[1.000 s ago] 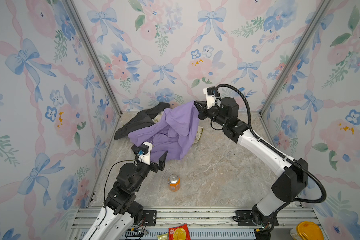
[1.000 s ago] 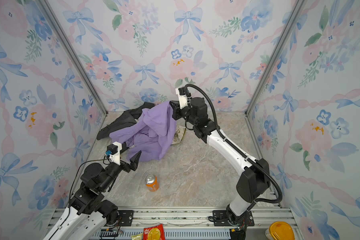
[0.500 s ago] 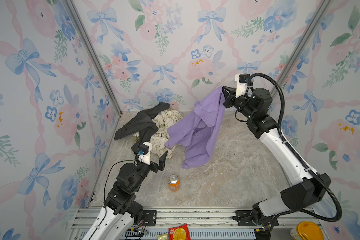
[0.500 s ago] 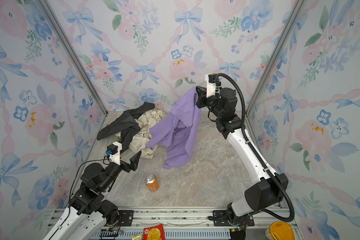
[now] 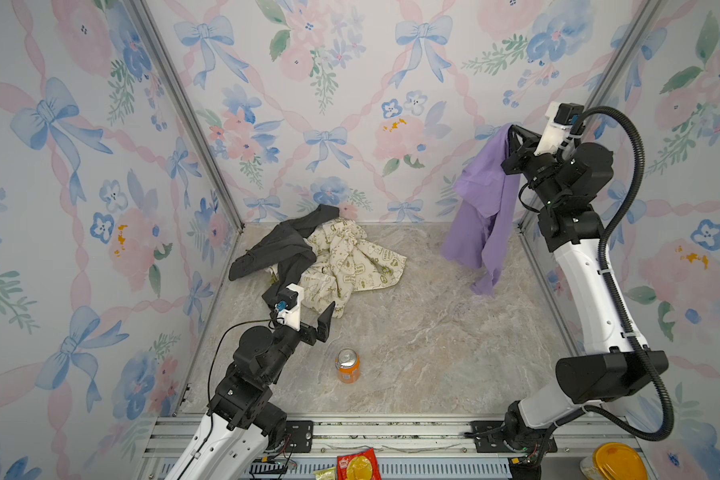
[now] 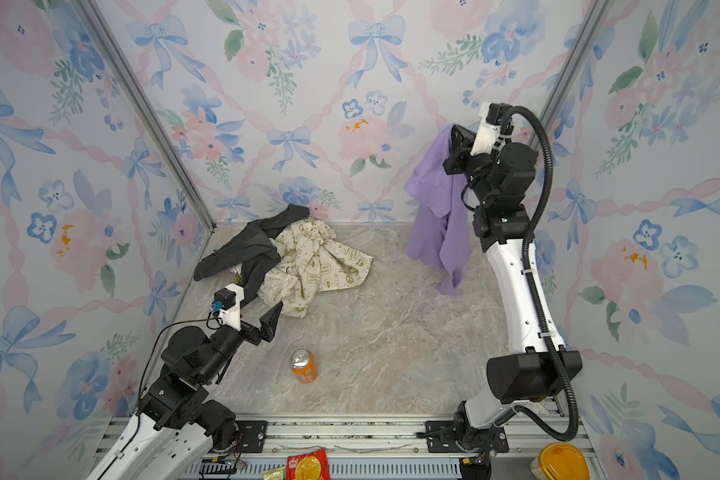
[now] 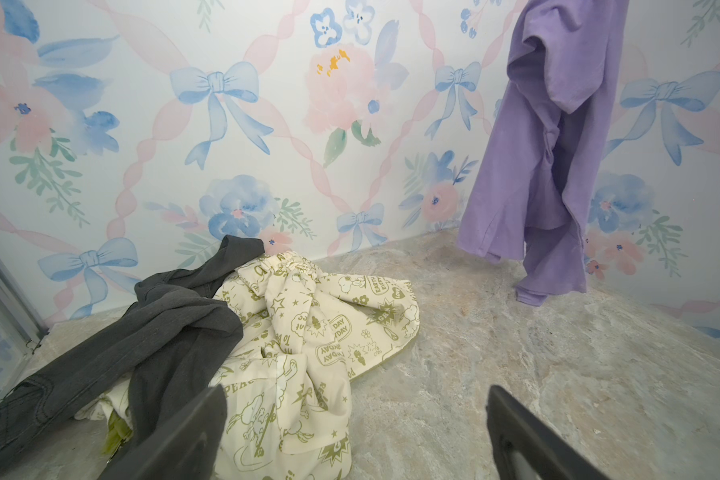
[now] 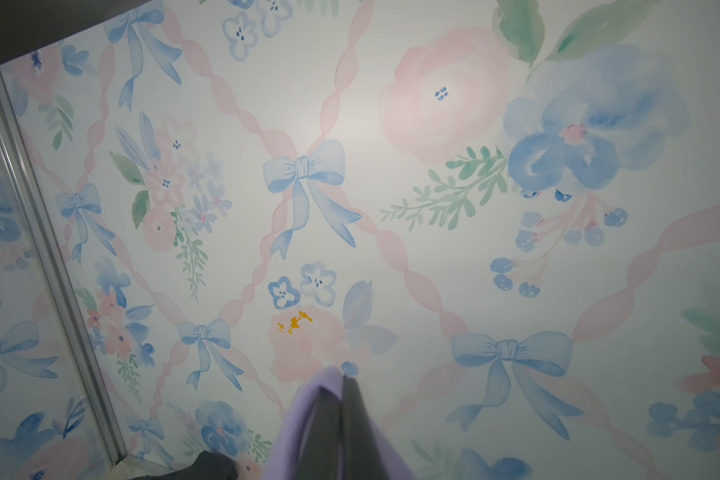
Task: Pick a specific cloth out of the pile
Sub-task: 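Lift the lavender shirt with the right gripper and carry it away from the pile, then lower the lavender shirt onto the clear table area and open the right gripper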
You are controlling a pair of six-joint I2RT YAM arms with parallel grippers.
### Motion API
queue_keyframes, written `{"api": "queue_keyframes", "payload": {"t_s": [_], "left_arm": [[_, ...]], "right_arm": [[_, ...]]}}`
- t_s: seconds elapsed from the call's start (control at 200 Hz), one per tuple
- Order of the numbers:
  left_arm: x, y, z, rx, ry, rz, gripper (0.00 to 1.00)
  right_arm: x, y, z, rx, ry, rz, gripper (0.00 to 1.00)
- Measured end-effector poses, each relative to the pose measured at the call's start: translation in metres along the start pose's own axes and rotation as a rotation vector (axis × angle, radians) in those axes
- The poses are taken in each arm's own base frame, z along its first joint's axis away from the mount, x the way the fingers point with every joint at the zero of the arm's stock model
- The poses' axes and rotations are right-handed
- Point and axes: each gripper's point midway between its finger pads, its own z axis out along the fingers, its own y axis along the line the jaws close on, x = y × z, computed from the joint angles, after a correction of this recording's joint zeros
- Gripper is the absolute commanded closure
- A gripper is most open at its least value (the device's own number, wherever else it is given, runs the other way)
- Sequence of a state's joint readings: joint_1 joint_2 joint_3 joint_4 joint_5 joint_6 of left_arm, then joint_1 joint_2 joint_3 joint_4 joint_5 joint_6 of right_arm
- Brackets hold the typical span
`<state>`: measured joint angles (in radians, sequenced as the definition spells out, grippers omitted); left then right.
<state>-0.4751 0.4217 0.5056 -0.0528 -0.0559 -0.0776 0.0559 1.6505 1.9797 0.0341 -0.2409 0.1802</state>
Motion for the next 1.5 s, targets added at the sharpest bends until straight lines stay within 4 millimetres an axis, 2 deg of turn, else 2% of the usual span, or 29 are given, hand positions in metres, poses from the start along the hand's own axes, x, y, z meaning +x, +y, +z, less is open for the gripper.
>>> {"api": "queue_keyframes", "payload": {"t_s": [0.07,0.14,0.27,0.375,0.435,0.525,0.685,0.815,0.96,1.095,1.405,1.465,1.5], "left_arm": [[0.000,0.000,0.000,0.000,0.000,0.000,0.02],[0.000,0.000,0.000,0.000,0.000,0.000,0.02],[0.001,0.000,0.000,0.000,0.001,0.000,0.02],[0.001,0.000,0.000,0.000,0.002,0.000,0.02],[0.001,0.000,0.000,0.000,0.002,0.000,0.02],[0.001,0.000,0.000,0.000,0.003,0.001,0.02],[0.002,0.000,0.000,0.000,0.003,0.000,0.02],[0.002,0.000,0.000,0.000,0.004,0.000,0.02],[0.002,0.000,0.000,0.000,0.004,0.000,0.02],[0.002,0.000,0.000,0.001,0.004,0.001,0.02],[0.002,0.000,0.000,0.000,0.004,0.001,0.02],[0.002,0.000,0.000,0.000,0.004,0.001,0.02],[0.002,0.000,0.000,0.000,0.004,0.001,0.02]], "right_arm": [[0.005,-0.010,0.014,0.003,0.013,0.008,1.00],[0.020,-0.022,0.029,0.010,0.047,0.026,1.00],[0.065,-0.046,0.053,0.030,0.147,0.071,1.00],[0.103,-0.063,0.059,0.059,0.235,0.100,1.00],[0.117,-0.068,0.059,0.070,0.271,0.108,1.00],[0.127,-0.072,0.058,0.081,0.302,0.111,0.99],[0.132,-0.079,0.050,0.095,0.318,0.099,0.97],[0.154,-0.096,0.022,0.144,0.368,0.108,0.97],[0.187,-0.123,-0.028,0.250,0.431,0.126,0.96],[0.212,-0.138,-0.072,0.355,0.489,0.136,0.95],[0.248,-0.147,-0.155,0.574,0.638,0.110,0.93],[0.253,-0.149,-0.170,0.621,0.681,0.100,0.90],[0.256,-0.150,-0.179,0.646,0.703,0.095,0.84]]}}
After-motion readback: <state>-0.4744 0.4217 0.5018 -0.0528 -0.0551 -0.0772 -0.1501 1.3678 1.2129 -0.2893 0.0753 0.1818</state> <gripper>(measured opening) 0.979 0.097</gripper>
